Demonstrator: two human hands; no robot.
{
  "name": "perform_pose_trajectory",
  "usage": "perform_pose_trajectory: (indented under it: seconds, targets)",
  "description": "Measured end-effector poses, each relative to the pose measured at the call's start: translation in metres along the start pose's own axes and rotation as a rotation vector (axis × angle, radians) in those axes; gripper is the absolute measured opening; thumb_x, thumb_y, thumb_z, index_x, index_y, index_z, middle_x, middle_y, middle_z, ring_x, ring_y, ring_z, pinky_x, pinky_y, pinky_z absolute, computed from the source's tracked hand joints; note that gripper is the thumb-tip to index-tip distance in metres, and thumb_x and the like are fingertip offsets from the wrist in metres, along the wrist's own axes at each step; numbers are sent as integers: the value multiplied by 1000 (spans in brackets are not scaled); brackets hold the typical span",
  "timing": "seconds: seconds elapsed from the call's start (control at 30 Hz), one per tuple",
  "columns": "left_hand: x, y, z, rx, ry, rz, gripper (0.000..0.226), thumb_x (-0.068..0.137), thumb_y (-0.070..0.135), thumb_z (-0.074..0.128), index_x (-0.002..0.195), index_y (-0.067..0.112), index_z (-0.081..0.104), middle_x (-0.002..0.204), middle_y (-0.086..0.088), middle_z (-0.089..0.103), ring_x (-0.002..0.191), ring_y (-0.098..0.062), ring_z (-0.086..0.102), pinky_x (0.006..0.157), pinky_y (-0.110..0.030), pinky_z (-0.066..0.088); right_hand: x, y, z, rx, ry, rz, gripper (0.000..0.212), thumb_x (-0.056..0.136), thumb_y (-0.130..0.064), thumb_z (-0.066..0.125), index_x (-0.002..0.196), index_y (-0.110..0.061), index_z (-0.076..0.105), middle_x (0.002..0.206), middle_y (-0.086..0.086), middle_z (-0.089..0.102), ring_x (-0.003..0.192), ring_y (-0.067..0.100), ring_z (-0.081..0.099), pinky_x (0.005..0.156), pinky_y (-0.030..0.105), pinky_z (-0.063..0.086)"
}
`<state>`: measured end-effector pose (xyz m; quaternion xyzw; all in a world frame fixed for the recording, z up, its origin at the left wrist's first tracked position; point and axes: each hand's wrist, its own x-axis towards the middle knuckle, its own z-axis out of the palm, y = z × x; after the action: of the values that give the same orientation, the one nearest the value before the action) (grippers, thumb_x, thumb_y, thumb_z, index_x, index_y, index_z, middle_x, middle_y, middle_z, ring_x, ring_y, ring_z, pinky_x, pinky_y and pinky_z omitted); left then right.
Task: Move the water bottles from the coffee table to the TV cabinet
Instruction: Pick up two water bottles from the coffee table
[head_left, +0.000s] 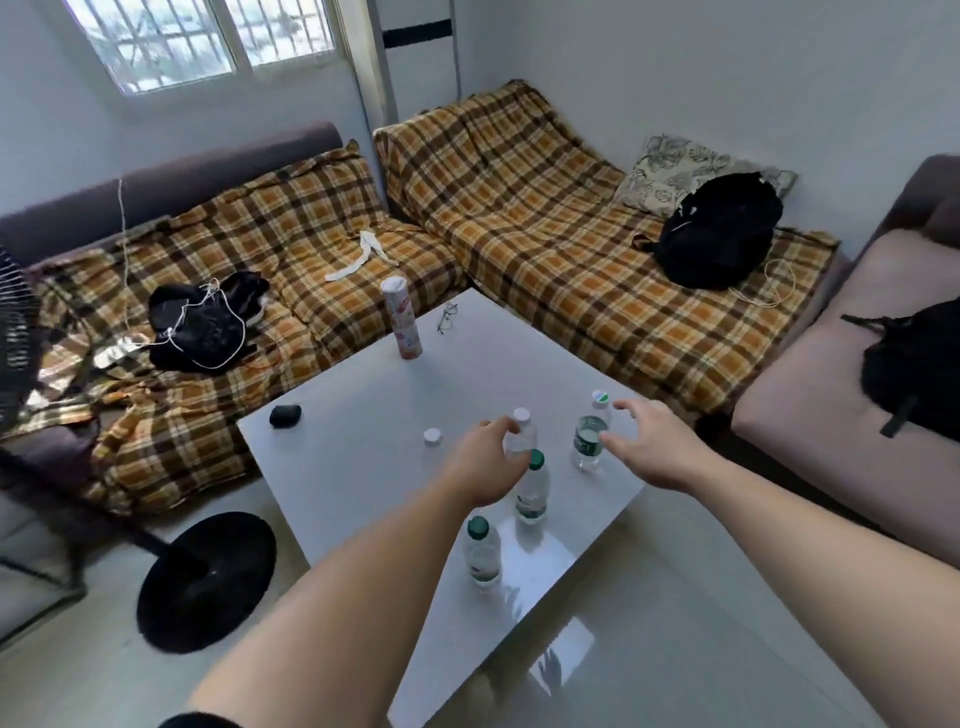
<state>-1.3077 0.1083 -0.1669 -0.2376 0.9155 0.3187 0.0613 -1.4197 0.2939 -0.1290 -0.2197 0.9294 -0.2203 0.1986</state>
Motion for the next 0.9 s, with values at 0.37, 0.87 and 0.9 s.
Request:
perform_pose_trajectory:
  seconds: [0.37, 0.87, 0.9]
  targets:
    - [90, -6, 35, 29, -69, -136, 43, 85, 38, 53, 126, 28, 49, 129, -4, 50, 112, -28, 52, 93, -40, 45, 130, -8, 21, -100, -171, -113, 60, 89, -45, 54, 141, -20, 36, 148, 7, 36, 130, 26, 42, 105, 42, 38]
    - [175, -39, 84, 50, -387, -33, 29, 75, 27, 59, 104, 25, 63, 102, 3, 63, 88, -21, 59, 69, -31, 46, 214, -22, 98, -263, -379, -142, 49, 88, -32, 52, 136, -29, 42, 143, 5, 39, 111, 29, 56, 90, 43, 47]
    - [175, -41, 85, 79, -403, -5, 28, 75, 24, 59, 102, 25, 64, 103, 3, 63, 87, -21, 59, 69, -31, 47, 218, -21, 104, -266, -390, -148, 46, 88, -30, 52, 134, -30, 44, 141, 4, 40, 110, 30, 56, 85, 40, 47]
